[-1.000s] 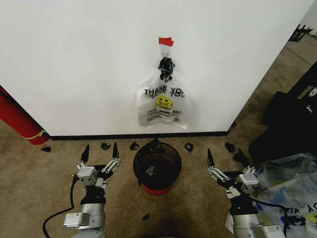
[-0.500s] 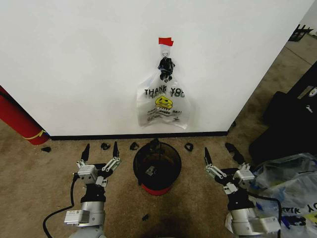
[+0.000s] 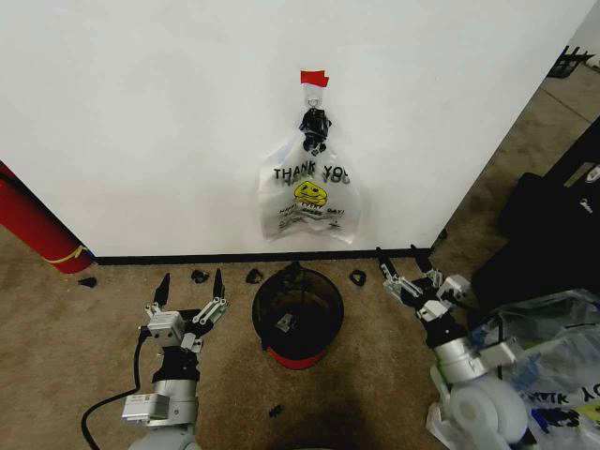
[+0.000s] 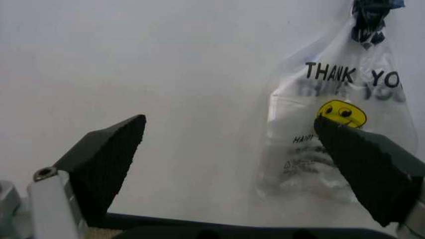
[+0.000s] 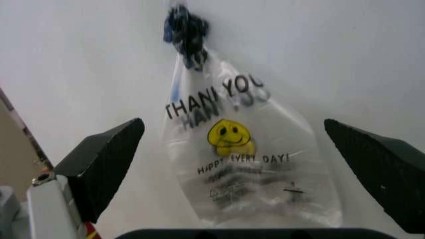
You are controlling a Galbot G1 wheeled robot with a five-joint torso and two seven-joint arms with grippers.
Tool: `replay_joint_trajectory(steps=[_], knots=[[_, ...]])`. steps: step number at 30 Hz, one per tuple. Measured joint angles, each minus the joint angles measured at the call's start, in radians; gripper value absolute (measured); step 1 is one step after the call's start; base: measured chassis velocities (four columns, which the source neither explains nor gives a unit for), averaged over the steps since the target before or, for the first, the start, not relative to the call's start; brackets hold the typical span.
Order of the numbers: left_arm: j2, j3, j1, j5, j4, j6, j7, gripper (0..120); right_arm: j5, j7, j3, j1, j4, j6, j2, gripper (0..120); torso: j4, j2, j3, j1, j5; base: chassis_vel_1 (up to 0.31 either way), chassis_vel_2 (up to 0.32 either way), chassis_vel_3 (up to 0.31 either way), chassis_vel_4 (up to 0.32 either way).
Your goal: Pick up the garbage bag from the wall and place it over the trash bin.
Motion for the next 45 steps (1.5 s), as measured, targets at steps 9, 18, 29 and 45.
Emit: replay_joint_trajectory(steps=[9, 18, 29, 45], knots=[[-0.009, -0.01, 0.015, 0.0, -0.008, 0.002, 0.0, 100, 0.117, 0.002, -0.165, 0.296, -0.189, -0.066, -0.058, 100, 0.0005, 0.0, 0.0, 0.0, -0.0001, 0.0, 0.0, 0.0, 0.0], [-0.021, -0.022, 0.023, -0.001, -0.006, 0.003, -0.001, 100, 0.179, 0.006, -0.294, 0.526, -0.37, -0.1, -0.039, 100, 0.0002, 0.0, 0.0, 0.0, -0.0001, 0.0, 0.0, 0.0, 0.0], [-0.033, -0.033, 0.022, -0.002, 0.002, 0.003, -0.003, 100, 0.198, -0.013, -0.382, 0.764, -0.534, -0.121, 0.028, 100, 0.0004, 0.0, 0.0, 0.0, -0.0003, 0.0, 0.0, 0.0, 0.0], [-0.039, -0.04, 0.013, -0.006, 0.015, 0.003, -0.005, 100, 0.203, -0.052, -0.414, 0.862, -0.629, -0.124, 0.073, 75, 0.0002, 0.0, 0.0, 0.0, -0.0002, 0.0, 0.0, 0.0, 0.0]])
